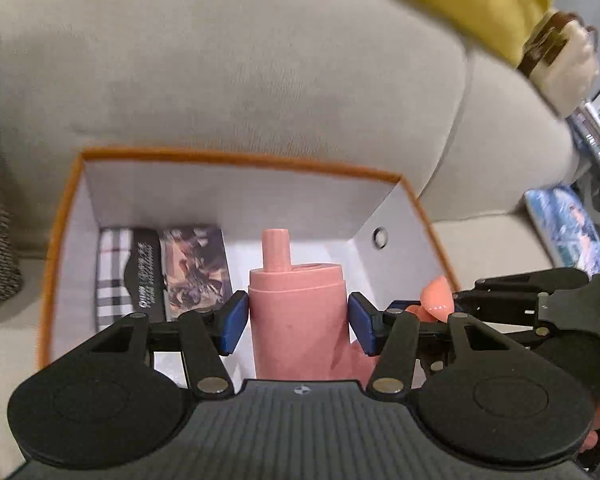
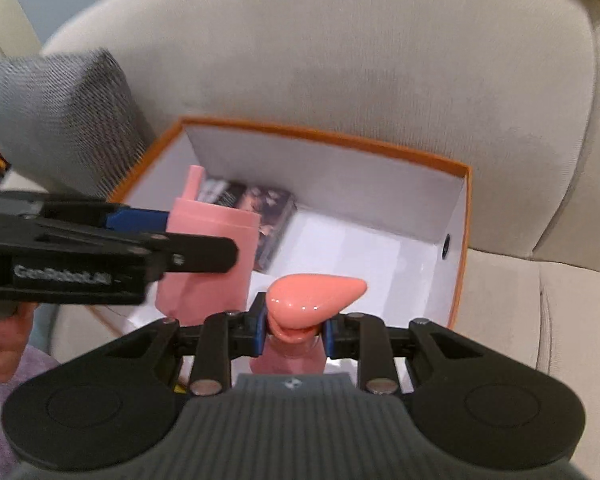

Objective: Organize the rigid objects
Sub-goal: 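Lift both pink bottles and carry them into the orange box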

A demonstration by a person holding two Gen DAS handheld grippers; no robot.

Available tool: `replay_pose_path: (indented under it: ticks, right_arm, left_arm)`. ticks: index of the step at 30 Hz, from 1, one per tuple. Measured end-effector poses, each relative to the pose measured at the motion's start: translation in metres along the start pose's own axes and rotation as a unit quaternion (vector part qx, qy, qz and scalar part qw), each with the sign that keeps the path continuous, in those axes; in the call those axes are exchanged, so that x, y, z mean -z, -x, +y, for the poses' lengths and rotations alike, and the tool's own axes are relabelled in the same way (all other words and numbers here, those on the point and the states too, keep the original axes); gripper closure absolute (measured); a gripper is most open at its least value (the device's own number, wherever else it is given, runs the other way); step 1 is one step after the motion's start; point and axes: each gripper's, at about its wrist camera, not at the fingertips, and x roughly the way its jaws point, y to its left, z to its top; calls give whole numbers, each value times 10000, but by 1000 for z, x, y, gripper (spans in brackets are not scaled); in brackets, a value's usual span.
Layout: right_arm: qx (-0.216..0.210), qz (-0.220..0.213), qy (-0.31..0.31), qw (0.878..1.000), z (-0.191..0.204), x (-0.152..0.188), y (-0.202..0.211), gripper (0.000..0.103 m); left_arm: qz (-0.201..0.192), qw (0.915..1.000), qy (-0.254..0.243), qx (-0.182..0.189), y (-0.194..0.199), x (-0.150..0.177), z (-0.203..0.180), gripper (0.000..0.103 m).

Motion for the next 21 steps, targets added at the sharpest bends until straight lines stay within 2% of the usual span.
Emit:
replay_pose_path:
  ticks: [5, 12, 21]
  right_arm:
    - [-71, 373, 15, 9993, -8, -16, -32, 76]
    - [-11, 666, -336, 9972, -29, -35, -68, 76]
    - [-30, 595, -508, 9969, -34, -48, -89, 75]
  left_arm:
    - [446, 9990, 56, -63, -38, -10, 11, 41]
    - [638, 9975, 314, 19, -71, -26, 29, 41]
    - [761, 9958, 469, 201, -90, -39, 45, 40]
